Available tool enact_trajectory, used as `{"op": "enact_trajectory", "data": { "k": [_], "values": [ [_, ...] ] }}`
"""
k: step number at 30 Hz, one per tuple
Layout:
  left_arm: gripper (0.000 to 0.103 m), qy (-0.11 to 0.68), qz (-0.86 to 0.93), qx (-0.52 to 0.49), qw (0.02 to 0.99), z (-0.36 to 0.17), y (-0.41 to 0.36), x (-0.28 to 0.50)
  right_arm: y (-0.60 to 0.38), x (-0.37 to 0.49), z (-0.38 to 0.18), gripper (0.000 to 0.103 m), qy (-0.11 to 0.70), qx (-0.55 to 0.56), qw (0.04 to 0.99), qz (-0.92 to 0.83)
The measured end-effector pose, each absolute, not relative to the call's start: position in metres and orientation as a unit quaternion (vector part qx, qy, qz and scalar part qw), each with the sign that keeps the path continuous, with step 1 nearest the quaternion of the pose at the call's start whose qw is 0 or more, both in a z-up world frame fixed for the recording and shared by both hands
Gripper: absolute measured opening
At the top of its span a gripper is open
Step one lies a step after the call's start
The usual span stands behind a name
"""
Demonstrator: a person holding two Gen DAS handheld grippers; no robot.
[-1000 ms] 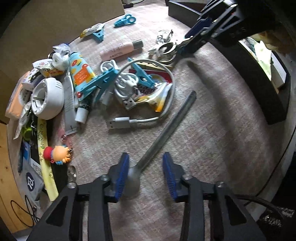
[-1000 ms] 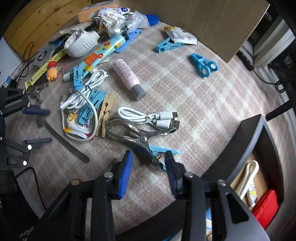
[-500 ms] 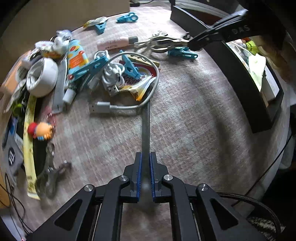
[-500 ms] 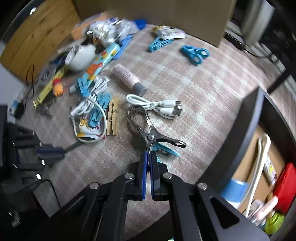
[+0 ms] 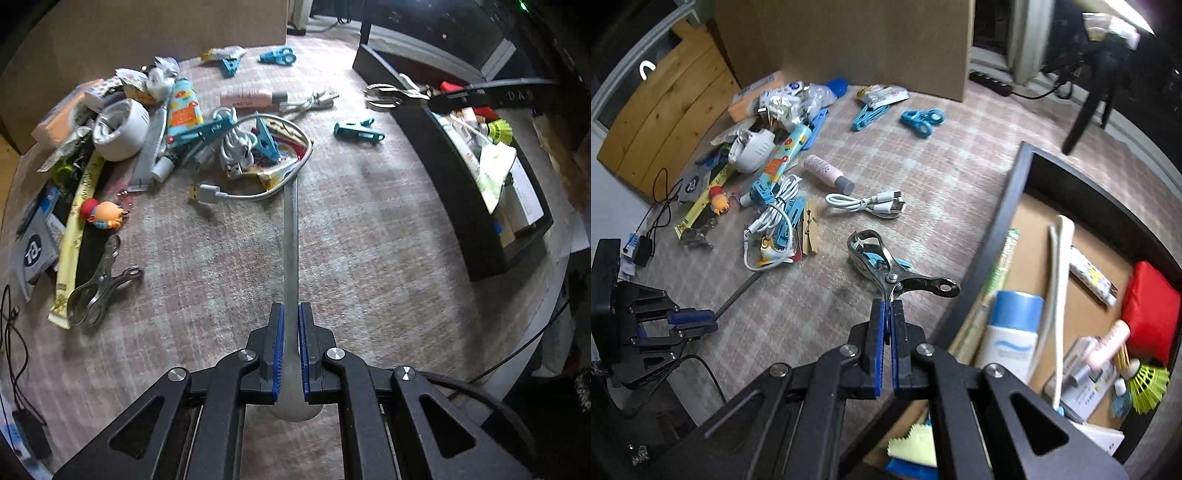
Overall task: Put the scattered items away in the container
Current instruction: 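Carry the spoon and metal clip to the tray and open both grippers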
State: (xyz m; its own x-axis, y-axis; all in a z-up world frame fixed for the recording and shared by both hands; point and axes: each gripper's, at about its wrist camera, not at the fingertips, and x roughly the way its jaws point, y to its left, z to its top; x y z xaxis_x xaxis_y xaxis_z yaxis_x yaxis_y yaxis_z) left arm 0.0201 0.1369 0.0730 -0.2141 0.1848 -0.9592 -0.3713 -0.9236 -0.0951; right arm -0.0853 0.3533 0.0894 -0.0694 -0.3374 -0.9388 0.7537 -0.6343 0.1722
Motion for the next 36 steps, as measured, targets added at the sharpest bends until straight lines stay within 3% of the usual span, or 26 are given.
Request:
{"op": "enact_trajectory", "data": {
  "k": [11, 29, 31, 32, 33, 34, 36],
  "values": [
    [0.007, 0.094, 0.803, -0.554, 0.198, 0.116, 0.192, 0.019, 0.408, -0.085, 0.122, 0.003, 0.159, 0.544, 0.364, -0.739],
    [0.008, 0.099, 0.808, -0.514, 0.272, 0.139, 0.375, 0.002, 0.57, -0.113, 0.144, 0.003, 0.107, 0.538, 0.284, -0.787],
    [0.027, 0.098, 0.808, -0.517, 0.266, 0.138, 0.387, -0.001, 0.579, -0.114, 0.144, 0.004, 0.114, 0.538, 0.282, -0.787],
    [0.054, 0.098, 0.808, -0.52, 0.259, 0.137, 0.393, -0.003, 0.583, -0.114, 0.145, 0.005, 0.116, 0.534, 0.278, -0.79],
    [0.058, 0.096, 0.812, -0.516, 0.256, 0.138, 0.395, -0.004, 0.588, -0.114, 0.146, 0.012, 0.116, 0.532, 0.269, -0.794],
    [0.056, 0.096, 0.814, -0.513, 0.253, 0.138, 0.397, -0.004, 0.592, -0.115, 0.147, 0.025, 0.113, 0.533, 0.262, -0.797],
    [0.053, 0.097, 0.815, -0.514, 0.248, 0.136, 0.398, -0.002, 0.6, -0.115, 0.149, 0.038, 0.104, 0.528, 0.258, -0.803]
  ]
}}
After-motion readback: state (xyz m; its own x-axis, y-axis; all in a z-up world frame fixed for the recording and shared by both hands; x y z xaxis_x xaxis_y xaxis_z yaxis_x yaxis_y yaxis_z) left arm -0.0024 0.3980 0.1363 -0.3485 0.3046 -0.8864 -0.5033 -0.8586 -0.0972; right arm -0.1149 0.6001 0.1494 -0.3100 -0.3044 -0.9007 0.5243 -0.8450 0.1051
